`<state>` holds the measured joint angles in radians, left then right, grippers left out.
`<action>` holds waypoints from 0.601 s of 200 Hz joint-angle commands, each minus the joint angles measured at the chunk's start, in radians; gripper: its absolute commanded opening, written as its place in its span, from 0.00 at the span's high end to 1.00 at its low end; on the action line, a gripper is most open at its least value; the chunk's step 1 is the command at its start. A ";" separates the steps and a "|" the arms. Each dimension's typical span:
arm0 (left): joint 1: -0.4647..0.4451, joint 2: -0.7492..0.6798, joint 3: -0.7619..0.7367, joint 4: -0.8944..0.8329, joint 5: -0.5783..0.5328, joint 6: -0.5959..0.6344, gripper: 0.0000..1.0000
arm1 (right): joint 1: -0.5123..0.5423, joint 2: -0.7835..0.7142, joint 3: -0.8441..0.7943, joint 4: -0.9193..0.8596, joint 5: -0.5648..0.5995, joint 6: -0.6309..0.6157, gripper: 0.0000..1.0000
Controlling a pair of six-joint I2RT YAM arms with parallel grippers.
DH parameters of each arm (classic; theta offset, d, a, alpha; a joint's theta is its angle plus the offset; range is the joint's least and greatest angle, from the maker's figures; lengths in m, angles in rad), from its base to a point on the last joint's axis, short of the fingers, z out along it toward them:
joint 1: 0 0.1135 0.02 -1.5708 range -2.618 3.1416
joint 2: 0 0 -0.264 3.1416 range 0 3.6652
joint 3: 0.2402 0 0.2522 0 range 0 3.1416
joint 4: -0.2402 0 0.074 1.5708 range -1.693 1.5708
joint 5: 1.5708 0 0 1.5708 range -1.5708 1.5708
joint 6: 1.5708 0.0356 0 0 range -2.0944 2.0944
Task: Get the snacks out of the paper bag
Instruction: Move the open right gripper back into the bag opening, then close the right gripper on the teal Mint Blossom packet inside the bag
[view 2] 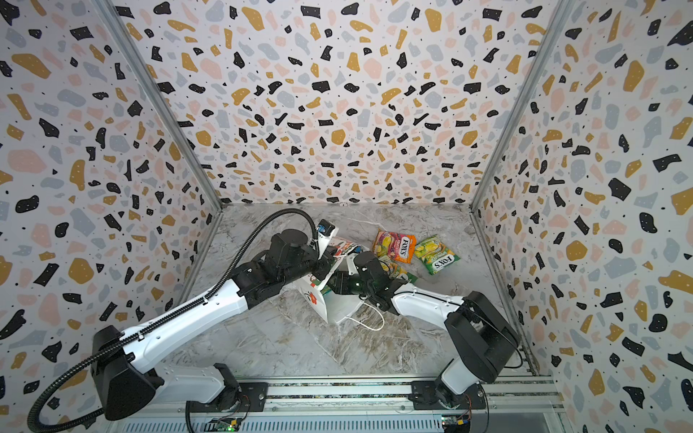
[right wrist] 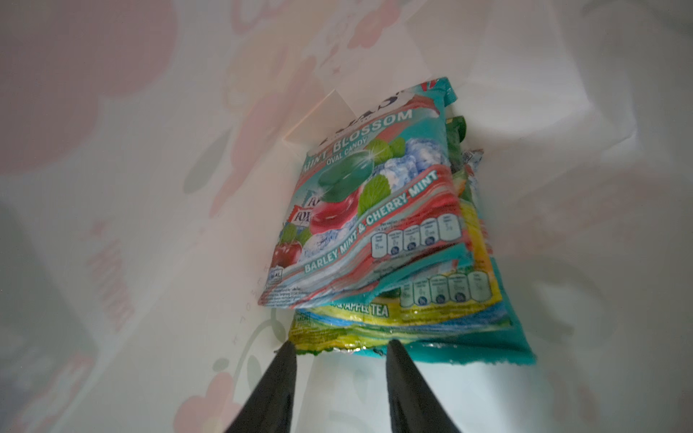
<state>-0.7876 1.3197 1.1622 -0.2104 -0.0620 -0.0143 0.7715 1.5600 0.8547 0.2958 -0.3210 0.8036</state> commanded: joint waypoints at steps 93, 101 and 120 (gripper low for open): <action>-0.003 0.000 0.032 0.014 -0.005 0.009 1.00 | 0.017 0.096 0.131 -0.030 0.139 0.086 0.54; -0.003 0.001 0.031 0.014 -0.008 0.010 1.00 | 0.019 0.102 0.142 -0.042 0.141 0.085 0.54; -0.003 0.001 0.031 0.013 -0.007 0.009 1.00 | 0.022 0.119 0.156 -0.050 0.157 0.087 0.53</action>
<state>-0.7876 1.3197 1.1622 -0.2104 -0.0624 -0.0139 0.7868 1.6733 0.9581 0.2768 -0.2005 0.8825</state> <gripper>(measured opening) 0.047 0.462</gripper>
